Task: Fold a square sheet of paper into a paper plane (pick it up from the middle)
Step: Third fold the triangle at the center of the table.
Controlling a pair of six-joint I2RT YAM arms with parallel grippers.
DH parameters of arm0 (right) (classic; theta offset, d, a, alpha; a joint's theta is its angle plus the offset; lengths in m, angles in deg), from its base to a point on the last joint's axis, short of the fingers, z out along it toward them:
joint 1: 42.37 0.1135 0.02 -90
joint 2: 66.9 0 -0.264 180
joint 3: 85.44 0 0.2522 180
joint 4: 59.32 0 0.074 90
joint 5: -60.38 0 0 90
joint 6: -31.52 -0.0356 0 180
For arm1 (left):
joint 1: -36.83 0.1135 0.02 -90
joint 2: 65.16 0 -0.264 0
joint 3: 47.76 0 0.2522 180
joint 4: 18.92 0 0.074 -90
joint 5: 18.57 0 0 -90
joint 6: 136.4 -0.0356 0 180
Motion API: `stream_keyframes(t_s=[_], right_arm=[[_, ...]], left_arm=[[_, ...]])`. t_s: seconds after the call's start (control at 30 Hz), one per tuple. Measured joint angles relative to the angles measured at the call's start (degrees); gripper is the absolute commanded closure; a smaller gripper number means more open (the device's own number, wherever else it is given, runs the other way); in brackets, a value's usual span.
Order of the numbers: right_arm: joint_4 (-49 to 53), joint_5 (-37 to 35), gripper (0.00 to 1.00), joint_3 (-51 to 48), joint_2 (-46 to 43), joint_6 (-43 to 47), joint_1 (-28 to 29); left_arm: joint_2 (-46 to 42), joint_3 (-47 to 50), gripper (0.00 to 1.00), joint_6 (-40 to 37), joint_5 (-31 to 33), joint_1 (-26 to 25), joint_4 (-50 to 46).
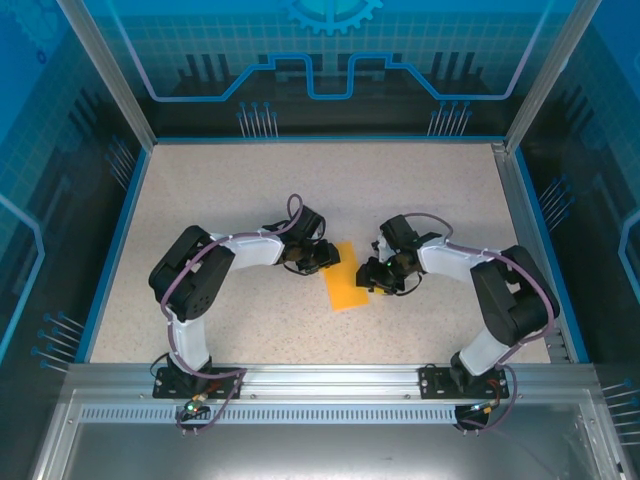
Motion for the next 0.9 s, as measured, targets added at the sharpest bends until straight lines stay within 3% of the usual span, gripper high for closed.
stream_keyframes(t_s=[0.5, 0.9], right_arm=[[0.2, 2.6, 0.63, 0.5, 1.6, 1.4, -0.1], [-4.2, 2.6, 0.62, -0.8, 1.6, -1.9, -0.1]], left_arm=[[0.1, 0.0, 0.66, 0.0, 0.0, 0.0, 0.0], [0.1, 0.0, 0.66, 0.0, -0.6, 0.2, 0.1]])
